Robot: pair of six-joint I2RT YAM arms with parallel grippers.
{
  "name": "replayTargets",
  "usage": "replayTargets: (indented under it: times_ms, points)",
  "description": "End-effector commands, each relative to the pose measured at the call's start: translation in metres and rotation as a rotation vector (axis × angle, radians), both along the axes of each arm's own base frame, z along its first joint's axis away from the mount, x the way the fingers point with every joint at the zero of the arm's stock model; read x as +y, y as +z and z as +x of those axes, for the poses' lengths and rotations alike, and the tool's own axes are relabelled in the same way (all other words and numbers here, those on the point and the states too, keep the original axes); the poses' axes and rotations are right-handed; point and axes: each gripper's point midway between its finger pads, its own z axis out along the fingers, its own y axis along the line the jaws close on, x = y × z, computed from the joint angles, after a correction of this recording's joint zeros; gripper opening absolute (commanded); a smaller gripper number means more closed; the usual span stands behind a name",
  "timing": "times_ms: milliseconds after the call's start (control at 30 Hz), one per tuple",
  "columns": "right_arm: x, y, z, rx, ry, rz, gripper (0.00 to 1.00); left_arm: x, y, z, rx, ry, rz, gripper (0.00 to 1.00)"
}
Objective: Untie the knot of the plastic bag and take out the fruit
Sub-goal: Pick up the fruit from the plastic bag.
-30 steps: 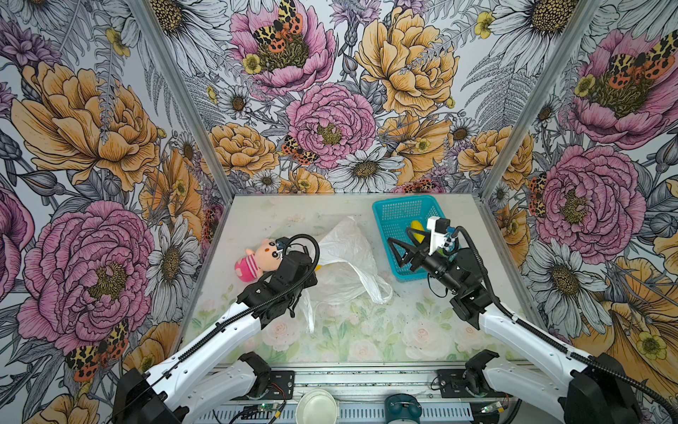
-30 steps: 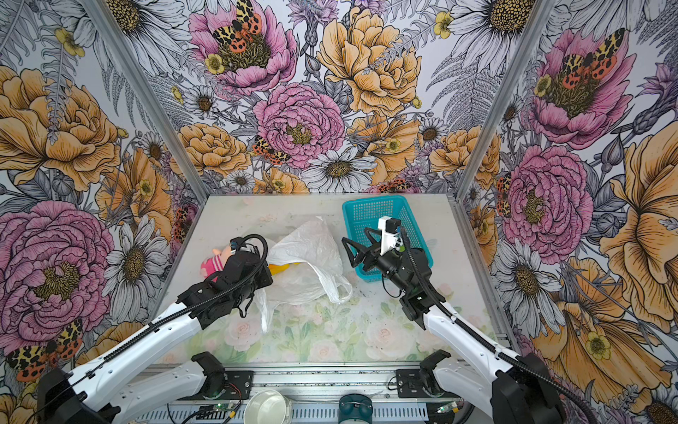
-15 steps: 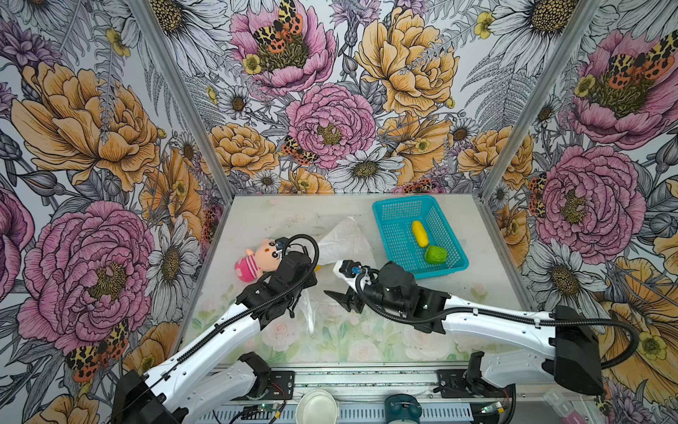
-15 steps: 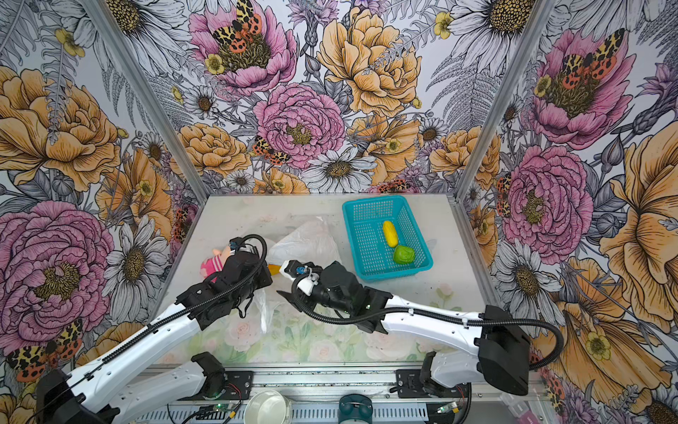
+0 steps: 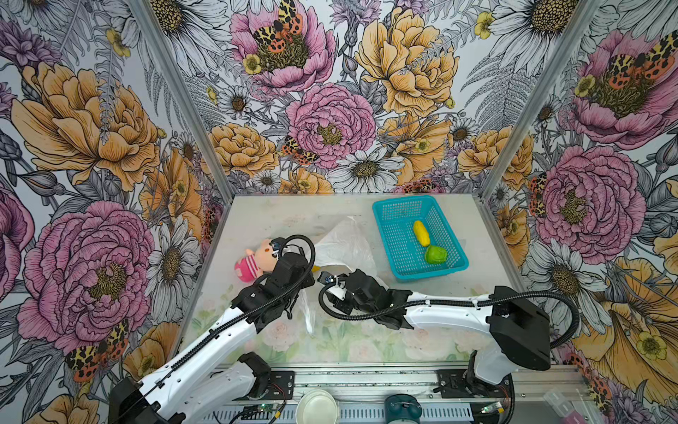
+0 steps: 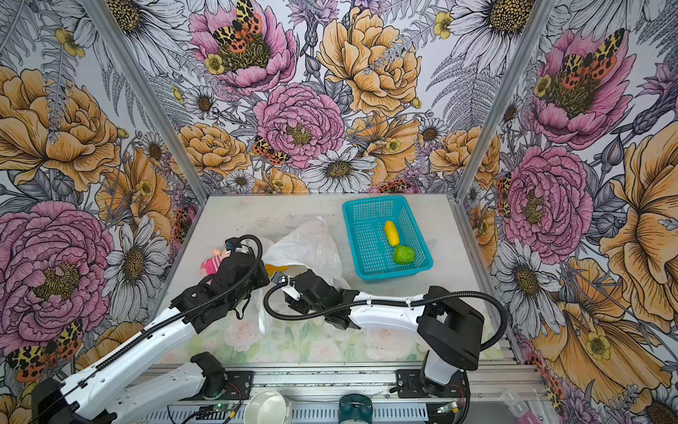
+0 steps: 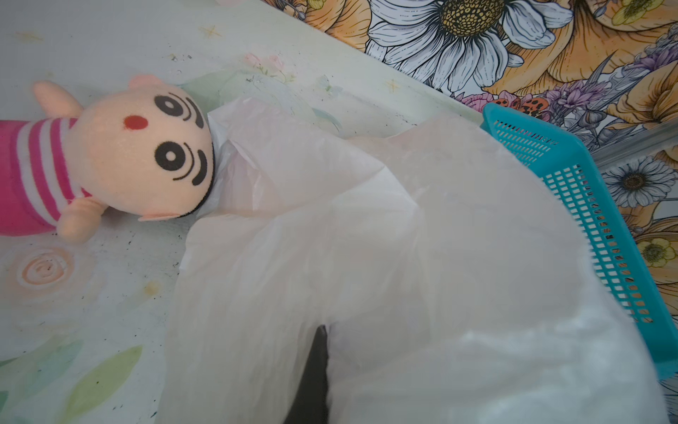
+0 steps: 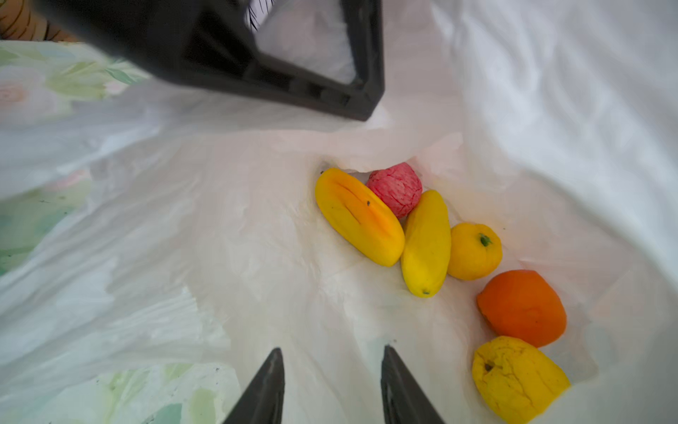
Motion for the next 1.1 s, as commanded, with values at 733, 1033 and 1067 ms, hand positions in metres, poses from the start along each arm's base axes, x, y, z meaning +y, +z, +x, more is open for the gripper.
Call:
replayTargets:
  times_ms: [733, 1033, 1067]
  points:
    - [-0.004, -0.055, 0.061, -0.020, -0.175, -0.007, 0.37, 0.009, 0.010, -0.001, -0.048, 0.029, -0.014, 0.00]
    - [-0.002, -0.073, 0.097, 0.006, -0.307, 0.021, 0.41, 0.004, 0.015, -0.002, -0.070, 0.004, -0.049, 0.00]
    - [0.000, -0.075, 0.100, 0.014, -0.314, 0.029, 0.43, 0.003, 0.015, -0.002, -0.073, 0.001, -0.053, 0.00]
